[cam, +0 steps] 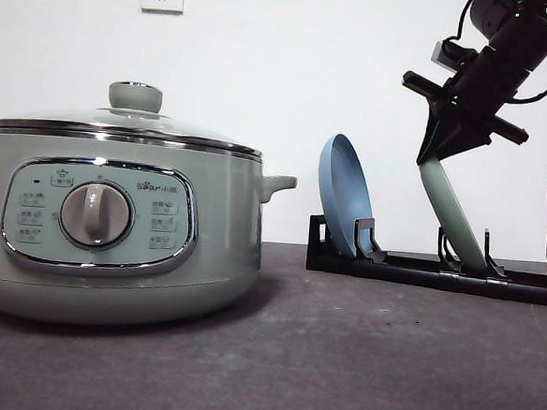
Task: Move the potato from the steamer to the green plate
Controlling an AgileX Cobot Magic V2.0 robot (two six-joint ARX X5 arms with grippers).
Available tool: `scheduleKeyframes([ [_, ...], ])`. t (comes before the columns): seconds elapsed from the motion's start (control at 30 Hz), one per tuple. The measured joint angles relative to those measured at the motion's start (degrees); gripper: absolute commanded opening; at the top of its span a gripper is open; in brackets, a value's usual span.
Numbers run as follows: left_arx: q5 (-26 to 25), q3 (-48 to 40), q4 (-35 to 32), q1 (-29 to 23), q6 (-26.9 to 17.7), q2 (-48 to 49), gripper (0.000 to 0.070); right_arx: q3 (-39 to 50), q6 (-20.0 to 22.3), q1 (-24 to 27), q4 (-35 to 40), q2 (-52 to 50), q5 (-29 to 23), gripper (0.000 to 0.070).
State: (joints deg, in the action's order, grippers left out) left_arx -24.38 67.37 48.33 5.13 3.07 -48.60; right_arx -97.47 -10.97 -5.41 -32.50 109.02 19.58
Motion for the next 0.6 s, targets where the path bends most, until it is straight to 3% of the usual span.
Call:
scheduleKeyframes([
  [0.37,0.0,0.0,0.1,0.0,0.0,0.0,0.0556,-5.5,0.0,0.0,-0.6,-10.6,3.7,0.0008],
  [0.6,0.0,0.0,0.1,0.0,0.0,0.0,0.0556,-5.8,3.1,-1.6,-12.3,-17.5,4.0,0.0007],
])
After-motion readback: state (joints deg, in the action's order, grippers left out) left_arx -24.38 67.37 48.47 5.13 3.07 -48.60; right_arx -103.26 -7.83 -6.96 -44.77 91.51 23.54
